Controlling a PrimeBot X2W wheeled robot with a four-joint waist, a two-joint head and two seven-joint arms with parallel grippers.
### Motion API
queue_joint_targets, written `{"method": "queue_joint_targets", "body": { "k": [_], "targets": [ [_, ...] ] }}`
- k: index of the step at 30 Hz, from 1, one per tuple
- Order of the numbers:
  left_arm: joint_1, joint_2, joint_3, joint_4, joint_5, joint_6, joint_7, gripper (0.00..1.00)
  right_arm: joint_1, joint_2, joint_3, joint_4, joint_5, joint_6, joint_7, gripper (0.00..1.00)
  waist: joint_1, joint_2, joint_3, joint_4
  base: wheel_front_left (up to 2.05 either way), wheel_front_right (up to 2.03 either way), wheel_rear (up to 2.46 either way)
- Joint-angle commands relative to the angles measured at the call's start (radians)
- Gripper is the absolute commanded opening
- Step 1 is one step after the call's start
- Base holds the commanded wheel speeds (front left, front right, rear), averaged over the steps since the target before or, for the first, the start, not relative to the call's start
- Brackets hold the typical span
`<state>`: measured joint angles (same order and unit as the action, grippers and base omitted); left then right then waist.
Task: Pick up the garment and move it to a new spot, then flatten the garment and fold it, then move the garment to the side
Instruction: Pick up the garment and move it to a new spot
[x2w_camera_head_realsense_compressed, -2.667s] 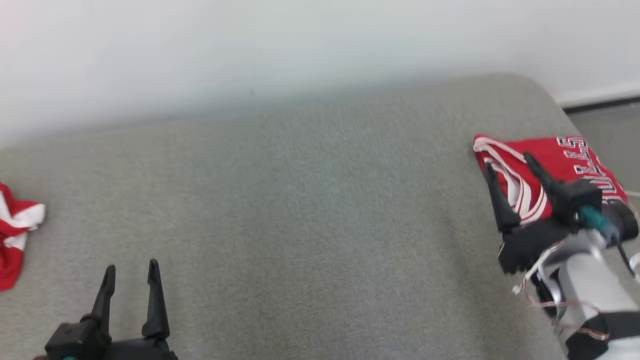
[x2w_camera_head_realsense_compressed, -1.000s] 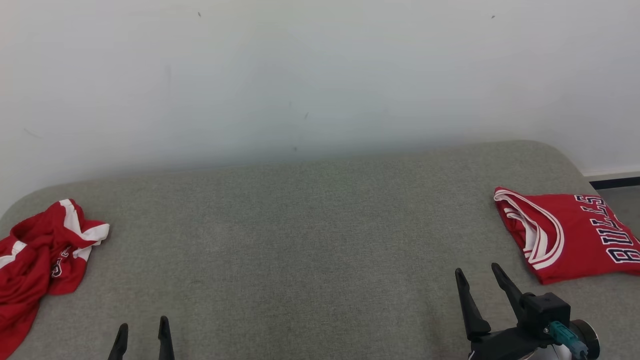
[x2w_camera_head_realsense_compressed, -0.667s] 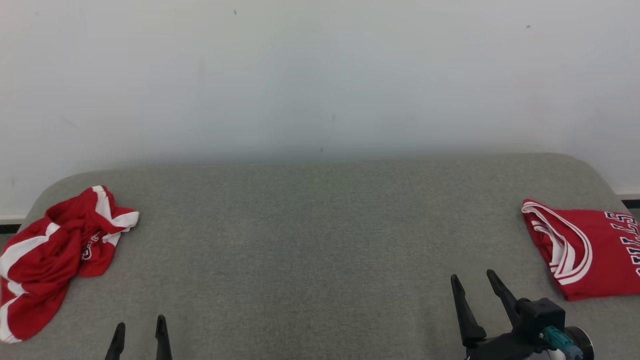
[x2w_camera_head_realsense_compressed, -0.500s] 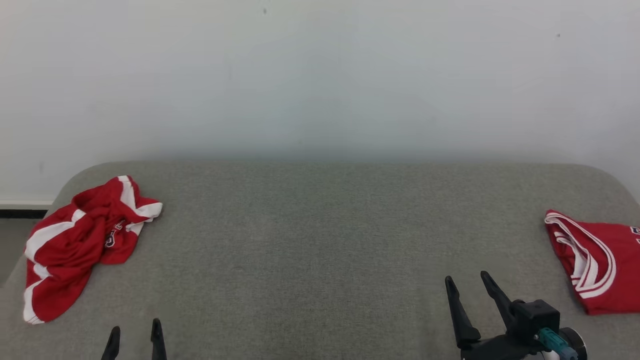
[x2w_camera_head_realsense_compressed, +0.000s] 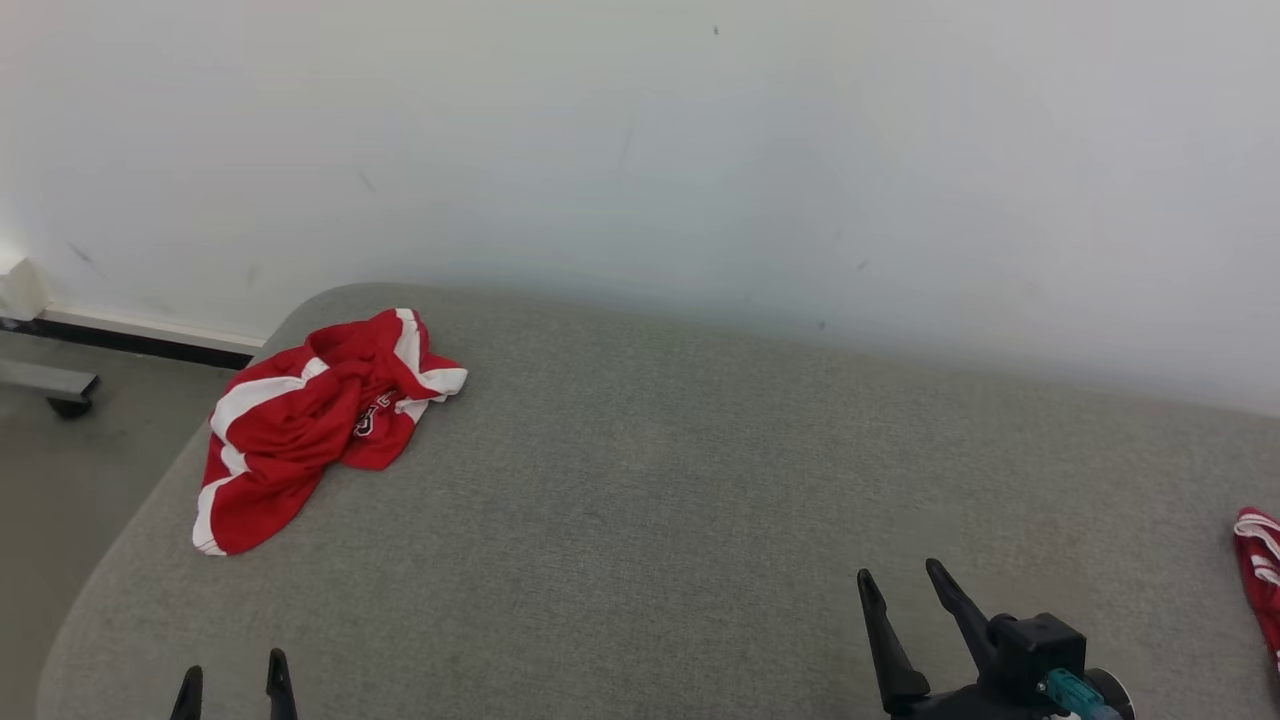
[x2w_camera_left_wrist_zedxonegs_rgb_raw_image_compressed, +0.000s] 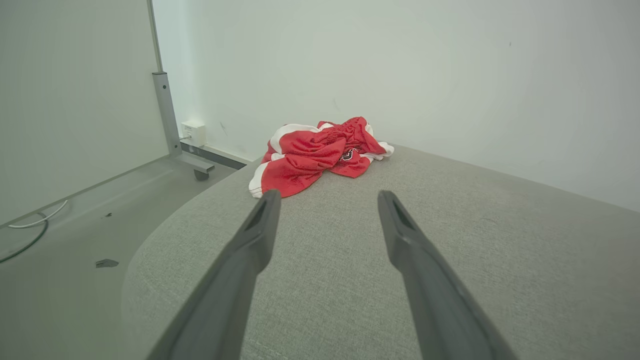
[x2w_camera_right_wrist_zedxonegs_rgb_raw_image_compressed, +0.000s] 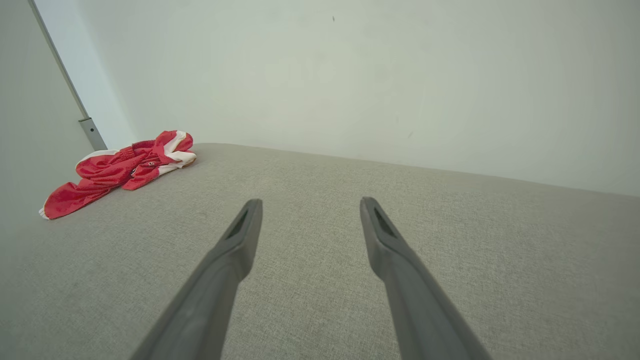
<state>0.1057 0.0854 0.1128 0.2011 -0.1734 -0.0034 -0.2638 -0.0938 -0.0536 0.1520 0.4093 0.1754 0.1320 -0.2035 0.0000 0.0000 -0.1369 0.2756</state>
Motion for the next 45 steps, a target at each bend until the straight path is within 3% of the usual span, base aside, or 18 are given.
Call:
{"method": "queue_joint_targets", "body": {
  "k": [1,13,30,39,45],
  "targets": [
    [0.007,0.008,0.003,-0.002,0.0,0.001,0.001,1.0,-0.004,0.002,0.002,0.006,0.001,-0.003,-0.005,1.0,0.0,0.0,-0.009,0.047,0.0,0.0,0.0],
    [0.024,0.021,0.006,-0.007,-0.013,0.011,0.003,1.0,-0.01,0.003,0.015,0.037,0.017,-0.003,-0.022,1.0,0.0,0.0,-0.013,0.103,0.0,0.0,0.0],
    [0.021,0.03,0.01,-0.004,-0.037,0.022,0.002,1.0,-0.015,0.004,0.025,0.042,0.012,-0.003,-0.02,1.0,0.0,0.0,-0.002,0.092,0.0,0.0,0.0],
    [-0.096,0.049,0.005,0.062,-0.051,0.015,0.013,1.0,-0.047,0.003,0.044,0.006,-0.014,-0.003,-0.004,1.0,0.0,0.0,0.089,0.046,0.0,0.0,0.0],
    [-0.291,0.071,0.025,0.165,-0.101,-0.002,0.022,1.0,-0.114,-0.024,0.07,-0.062,-0.038,-0.003,0.029,1.0,0.0,0.0,0.235,-0.013,0.0,0.0,0.0]
  ]
}}
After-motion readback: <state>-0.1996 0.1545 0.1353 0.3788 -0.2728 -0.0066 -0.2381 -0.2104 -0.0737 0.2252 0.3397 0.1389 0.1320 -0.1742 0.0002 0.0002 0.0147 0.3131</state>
